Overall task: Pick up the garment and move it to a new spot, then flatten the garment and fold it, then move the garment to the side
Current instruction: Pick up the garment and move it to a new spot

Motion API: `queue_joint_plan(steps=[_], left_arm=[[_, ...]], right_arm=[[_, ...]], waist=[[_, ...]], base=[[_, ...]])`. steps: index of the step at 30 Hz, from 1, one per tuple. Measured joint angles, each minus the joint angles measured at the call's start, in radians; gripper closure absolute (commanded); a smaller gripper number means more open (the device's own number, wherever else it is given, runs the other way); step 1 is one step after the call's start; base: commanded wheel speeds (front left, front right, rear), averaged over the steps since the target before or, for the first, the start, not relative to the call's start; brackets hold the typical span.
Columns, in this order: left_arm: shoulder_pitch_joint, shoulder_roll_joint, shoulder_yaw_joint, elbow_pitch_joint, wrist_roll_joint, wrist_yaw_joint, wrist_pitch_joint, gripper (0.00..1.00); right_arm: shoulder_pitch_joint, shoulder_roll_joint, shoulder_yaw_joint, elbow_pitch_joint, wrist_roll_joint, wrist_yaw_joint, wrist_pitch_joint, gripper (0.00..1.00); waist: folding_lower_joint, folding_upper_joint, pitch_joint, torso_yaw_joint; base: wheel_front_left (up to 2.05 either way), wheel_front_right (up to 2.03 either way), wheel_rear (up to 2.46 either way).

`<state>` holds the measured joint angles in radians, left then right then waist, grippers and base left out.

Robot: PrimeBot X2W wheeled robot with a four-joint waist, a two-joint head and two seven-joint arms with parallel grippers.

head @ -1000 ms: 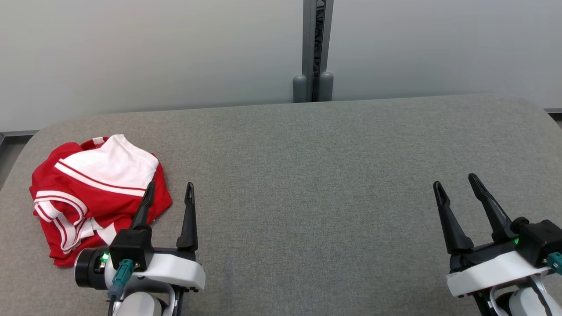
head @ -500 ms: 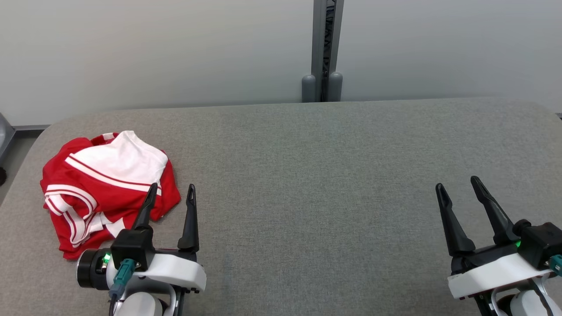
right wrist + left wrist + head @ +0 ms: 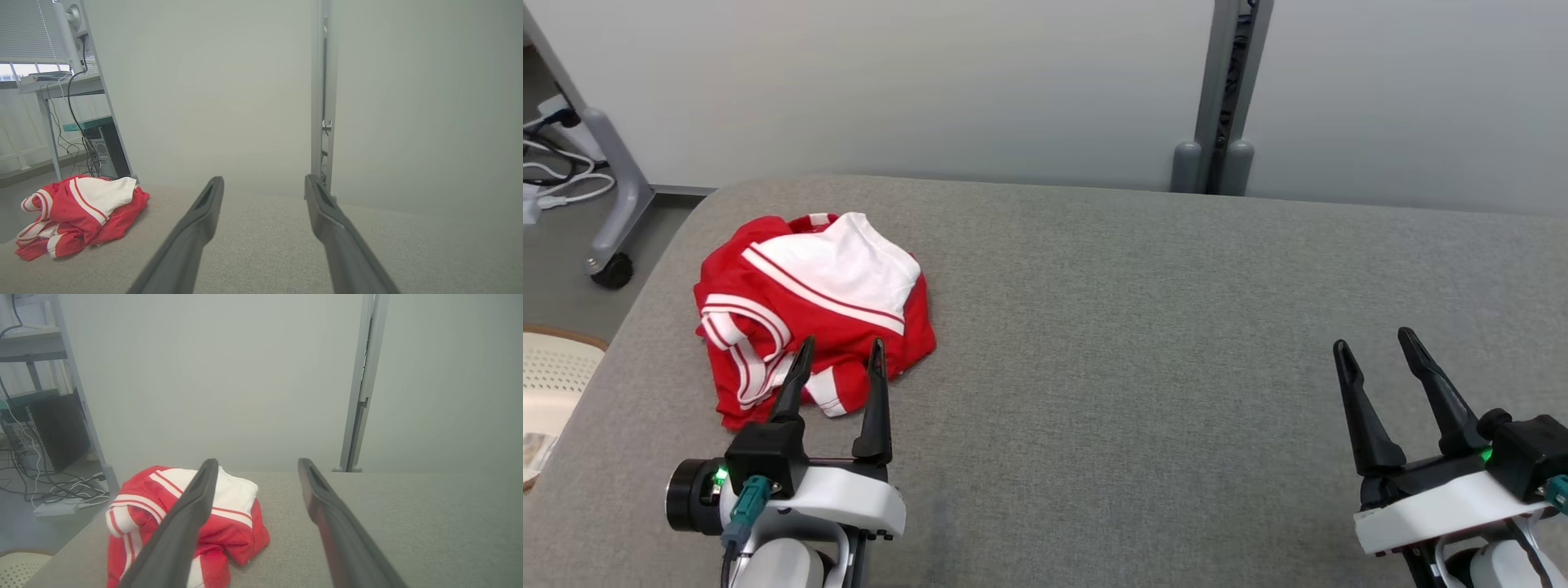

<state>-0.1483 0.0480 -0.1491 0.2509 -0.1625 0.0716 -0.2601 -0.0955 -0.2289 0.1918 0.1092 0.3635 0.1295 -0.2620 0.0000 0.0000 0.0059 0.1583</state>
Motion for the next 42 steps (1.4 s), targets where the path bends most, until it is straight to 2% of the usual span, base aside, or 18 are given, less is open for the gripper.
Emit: queue_joint_plan(steps=[17, 28, 35, 42], left_arm=[[0.014, 0.0, -0.012, -0.012, -0.039, 0.009, 0.0, 0.0], [0.017, 0.0, -0.009, -0.011, -0.05, 0.015, 0.0, 0.0], [0.021, 0.0, 0.003, -0.013, -0.05, 0.013, 0.0, 0.0], [0.024, 0.0, 0.019, -0.014, -0.048, 0.008, 0.0, 0.0]], right_arm=[[-0.001, 0.001, -0.008, -0.003, 0.004, 0.0, -0.002, 0.0], [-0.018, 0.001, 0.051, 0.004, 0.013, 0.0, -0.002, 0.0], [-0.018, 0.003, 0.049, 0.007, 0.015, 0.0, -0.002, 0.0], [-0.018, 0.008, 0.051, 0.007, 0.018, 0.0, -0.002, 0.0]], waist=[[0.0, 0.0, 0.017, 0.19], [0.0, 0.0, 0.026, 0.298], [0.0, 0.0, 0.017, 0.338], [0.0, 0.0, 0.014, 0.342]], base=[[0.0, 0.0, 0.0], [0.0, 0.0, 0.0], [0.0, 0.0, 0.0], [0.0, 0.0, 0.0]])
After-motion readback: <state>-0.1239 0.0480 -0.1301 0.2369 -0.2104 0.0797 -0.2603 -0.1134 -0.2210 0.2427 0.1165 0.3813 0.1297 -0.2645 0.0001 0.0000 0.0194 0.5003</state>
